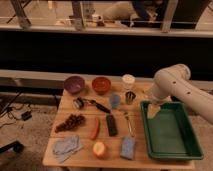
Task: Stack cups on top of each other
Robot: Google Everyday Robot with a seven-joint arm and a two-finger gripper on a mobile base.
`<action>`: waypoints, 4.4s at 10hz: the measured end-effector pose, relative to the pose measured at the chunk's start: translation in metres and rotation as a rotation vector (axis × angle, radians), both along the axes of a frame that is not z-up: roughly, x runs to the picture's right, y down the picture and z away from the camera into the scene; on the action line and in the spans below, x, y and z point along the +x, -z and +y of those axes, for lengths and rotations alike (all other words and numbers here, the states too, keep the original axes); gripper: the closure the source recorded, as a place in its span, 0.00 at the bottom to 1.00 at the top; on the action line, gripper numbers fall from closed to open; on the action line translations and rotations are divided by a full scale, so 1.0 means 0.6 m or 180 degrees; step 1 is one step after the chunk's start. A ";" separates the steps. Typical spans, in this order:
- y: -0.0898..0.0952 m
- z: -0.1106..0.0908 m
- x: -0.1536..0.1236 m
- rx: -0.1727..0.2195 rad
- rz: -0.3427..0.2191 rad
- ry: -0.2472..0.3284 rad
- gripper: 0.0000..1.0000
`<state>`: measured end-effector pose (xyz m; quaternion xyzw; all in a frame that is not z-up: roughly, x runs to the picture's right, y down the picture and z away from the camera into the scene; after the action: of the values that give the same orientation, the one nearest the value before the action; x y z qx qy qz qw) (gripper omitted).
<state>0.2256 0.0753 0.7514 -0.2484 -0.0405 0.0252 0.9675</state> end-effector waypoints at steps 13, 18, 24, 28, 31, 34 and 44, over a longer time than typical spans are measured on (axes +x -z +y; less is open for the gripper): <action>-0.134 0.000 -0.095 -0.0169 -0.0206 -0.0099 0.20; -0.183 0.003 -0.101 -0.0231 -0.0184 -0.0125 0.20; -0.227 0.003 -0.102 -0.0284 -0.0113 -0.0140 0.20; -0.243 0.009 -0.089 -0.0318 -0.0033 -0.0145 0.20; -0.259 0.019 -0.078 -0.0370 0.0019 -0.0153 0.37; -0.272 0.024 -0.080 -0.0398 0.0009 -0.0141 0.63; -0.183 -0.059 -0.085 -0.0070 -0.0296 -0.0364 1.00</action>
<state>0.1747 0.0400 0.8611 -0.2572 -0.0991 0.0692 0.9588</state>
